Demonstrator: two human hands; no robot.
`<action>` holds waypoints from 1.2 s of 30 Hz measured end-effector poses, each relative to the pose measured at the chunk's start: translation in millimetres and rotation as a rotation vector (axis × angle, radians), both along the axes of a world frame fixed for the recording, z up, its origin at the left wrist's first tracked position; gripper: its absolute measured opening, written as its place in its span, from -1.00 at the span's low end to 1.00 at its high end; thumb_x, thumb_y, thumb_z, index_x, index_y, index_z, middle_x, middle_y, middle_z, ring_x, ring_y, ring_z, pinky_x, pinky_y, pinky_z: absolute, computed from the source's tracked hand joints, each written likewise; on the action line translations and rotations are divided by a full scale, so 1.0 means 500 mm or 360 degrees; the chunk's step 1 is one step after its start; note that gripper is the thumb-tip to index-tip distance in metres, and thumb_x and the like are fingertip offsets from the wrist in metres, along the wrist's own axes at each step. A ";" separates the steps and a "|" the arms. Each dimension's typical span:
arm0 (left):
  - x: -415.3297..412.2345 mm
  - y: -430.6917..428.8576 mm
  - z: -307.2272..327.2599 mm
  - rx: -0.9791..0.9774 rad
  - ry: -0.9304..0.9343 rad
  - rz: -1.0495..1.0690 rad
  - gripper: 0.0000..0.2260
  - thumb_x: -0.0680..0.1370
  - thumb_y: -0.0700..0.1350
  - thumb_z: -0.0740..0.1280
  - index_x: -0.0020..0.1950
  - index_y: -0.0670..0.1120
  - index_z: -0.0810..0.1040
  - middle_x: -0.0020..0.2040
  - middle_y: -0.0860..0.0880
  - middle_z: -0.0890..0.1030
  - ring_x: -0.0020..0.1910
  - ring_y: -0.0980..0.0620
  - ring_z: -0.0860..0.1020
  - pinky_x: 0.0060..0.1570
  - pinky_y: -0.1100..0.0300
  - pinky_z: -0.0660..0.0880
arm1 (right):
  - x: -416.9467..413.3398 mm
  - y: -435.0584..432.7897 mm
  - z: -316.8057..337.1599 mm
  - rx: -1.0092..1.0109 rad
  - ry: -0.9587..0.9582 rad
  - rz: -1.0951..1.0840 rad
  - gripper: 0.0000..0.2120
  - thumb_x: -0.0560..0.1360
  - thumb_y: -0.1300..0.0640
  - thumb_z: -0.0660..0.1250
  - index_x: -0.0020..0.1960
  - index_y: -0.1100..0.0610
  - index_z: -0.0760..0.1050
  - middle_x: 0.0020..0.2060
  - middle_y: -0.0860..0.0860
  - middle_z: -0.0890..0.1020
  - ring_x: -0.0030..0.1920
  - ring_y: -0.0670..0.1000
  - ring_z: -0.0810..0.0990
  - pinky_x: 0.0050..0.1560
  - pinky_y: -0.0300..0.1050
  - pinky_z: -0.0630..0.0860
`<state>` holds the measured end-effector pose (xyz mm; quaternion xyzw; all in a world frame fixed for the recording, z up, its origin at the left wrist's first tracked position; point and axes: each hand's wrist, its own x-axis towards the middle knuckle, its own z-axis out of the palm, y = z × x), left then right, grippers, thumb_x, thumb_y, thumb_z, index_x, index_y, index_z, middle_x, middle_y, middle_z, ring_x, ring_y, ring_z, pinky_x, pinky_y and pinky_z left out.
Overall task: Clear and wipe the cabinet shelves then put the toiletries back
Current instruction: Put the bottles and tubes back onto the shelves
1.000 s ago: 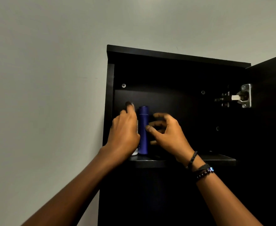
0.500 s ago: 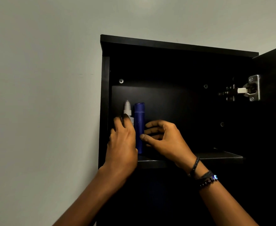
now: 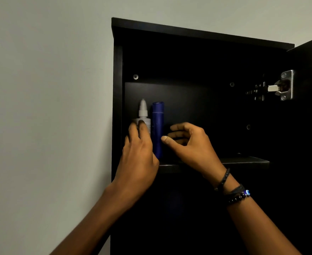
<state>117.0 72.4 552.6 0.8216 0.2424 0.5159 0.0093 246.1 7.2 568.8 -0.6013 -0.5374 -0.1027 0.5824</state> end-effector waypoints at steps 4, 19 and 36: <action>-0.009 -0.013 -0.019 0.0169 -0.0046 -0.0030 -0.52 0.59 -0.19 0.17 0.49 -0.18 0.16 0.47 -0.17 0.19 0.39 -0.14 0.29 0.30 0.06 0.34 | -0.023 -0.026 -0.024 0.0114 -0.0178 -0.0146 -0.69 0.45 0.05 0.42 0.18 0.05 0.52 0.02 -0.10 0.64 -0.03 -0.22 0.61 -0.02 -0.37 0.57; -0.031 -0.160 -0.296 0.0107 0.0003 -0.0545 -0.61 0.60 -0.23 0.17 0.44 -0.22 0.30 0.45 -0.16 0.30 0.46 -0.08 0.26 0.42 0.07 0.23 | -0.103 -0.173 -0.338 0.0263 -0.0085 -0.0349 -0.61 0.58 0.25 0.24 0.40 0.15 0.36 0.40 0.02 0.41 0.47 -0.10 0.25 0.45 -0.19 0.25; -0.012 -0.256 -0.960 -0.0691 0.1244 -0.0950 -0.53 0.44 -0.21 0.26 0.36 -0.21 0.39 0.29 -0.19 0.51 0.24 -0.17 0.52 0.19 -0.04 0.47 | -0.097 -0.422 -1.002 -0.0888 0.0878 -0.0871 -0.49 0.49 0.26 0.34 0.41 0.08 0.32 0.31 -0.10 0.42 0.32 -0.15 0.41 0.35 -0.24 0.36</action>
